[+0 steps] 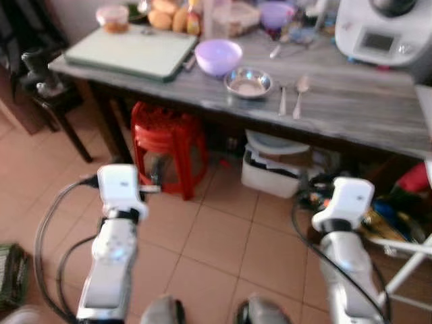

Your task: Setting the table

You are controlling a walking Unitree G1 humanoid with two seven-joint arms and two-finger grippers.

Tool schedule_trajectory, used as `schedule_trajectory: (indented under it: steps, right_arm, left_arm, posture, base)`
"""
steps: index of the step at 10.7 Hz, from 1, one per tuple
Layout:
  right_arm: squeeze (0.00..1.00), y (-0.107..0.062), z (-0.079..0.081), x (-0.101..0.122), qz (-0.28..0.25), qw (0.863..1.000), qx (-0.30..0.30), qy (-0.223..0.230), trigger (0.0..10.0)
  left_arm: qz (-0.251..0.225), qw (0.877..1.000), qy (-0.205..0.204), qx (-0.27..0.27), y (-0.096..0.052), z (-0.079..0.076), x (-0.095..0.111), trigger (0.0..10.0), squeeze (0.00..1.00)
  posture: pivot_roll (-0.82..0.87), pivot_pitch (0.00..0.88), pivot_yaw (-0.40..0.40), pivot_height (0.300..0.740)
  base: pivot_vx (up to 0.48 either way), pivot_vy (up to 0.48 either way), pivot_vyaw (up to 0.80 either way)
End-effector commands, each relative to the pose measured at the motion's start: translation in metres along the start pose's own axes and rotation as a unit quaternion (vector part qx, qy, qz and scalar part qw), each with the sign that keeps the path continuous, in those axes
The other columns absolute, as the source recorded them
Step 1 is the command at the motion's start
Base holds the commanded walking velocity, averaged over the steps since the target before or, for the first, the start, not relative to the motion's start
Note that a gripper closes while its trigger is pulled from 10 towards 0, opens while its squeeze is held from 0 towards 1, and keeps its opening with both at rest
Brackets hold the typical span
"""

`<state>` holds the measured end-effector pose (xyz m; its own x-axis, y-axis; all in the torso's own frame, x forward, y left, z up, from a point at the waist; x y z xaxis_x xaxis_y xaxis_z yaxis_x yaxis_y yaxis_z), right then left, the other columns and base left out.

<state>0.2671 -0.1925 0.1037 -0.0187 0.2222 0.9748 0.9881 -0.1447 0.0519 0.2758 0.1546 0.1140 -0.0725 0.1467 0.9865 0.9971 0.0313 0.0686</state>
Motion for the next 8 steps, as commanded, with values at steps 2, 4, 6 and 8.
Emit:
schedule_trajectory:
  steps: [2,4,6,8]
  right_arm:
    - [0.0,0.0,0.0,-0.001,0.004,1.0,-0.001,0.014,10.0]
    - [0.0,0.008,-0.001,0.012,-0.02,1.0,-0.006,0.008,10.0]
    - [0.0,0.01,0.0,0.02,-0.033,0.999,-0.001,0.004,10.0]
    - [0.0,0.01,0.0,0.02,-0.033,0.999,0.008,0.012,10.0]
  left_arm:
    - [0.022,0.997,-0.04,-0.059,-0.013,-0.011,-0.007,10.0,0.0]
    - [0.023,0.996,-0.042,-0.076,-0.015,-0.013,-0.009,10.0,0.0]
    - [0.024,0.994,-0.046,-0.091,-0.017,-0.015,-0.008,10.0,0.0]
    - [0.027,0.994,-0.049,-0.097,-0.02,-0.017,-0.007,10.0,0.0]
  posture:
    - [-0.01,0.075,0.018,0.74]
    - [-0.01,0.077,0.017,0.74]
    - [-0.01,0.09,0.009,0.74]
    - [-0.02,0.106,0.007,0.74]
  base:
    - [0.0,0.0,-0.65]
    - [0.0,0.0,-0.8]
    - [0.0,-0.382,-0.8]
    - [0.0,-0.384,-0.4]
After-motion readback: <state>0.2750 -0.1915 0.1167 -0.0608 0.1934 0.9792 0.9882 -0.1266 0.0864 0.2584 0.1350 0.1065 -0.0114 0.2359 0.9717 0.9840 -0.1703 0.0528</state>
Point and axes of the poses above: a point about 5 cm out from each wrist's last joint towards the gripper, its own y axis pointing out of the wrist towards the gripper, its own x axis along the axis of the wrist's last joint, z = x × y, the point moved 2 cm from there along y, pointing out of the wrist towards the gripper, and after that the axes turned 10 degrees about -y, right-handed, at the moved point
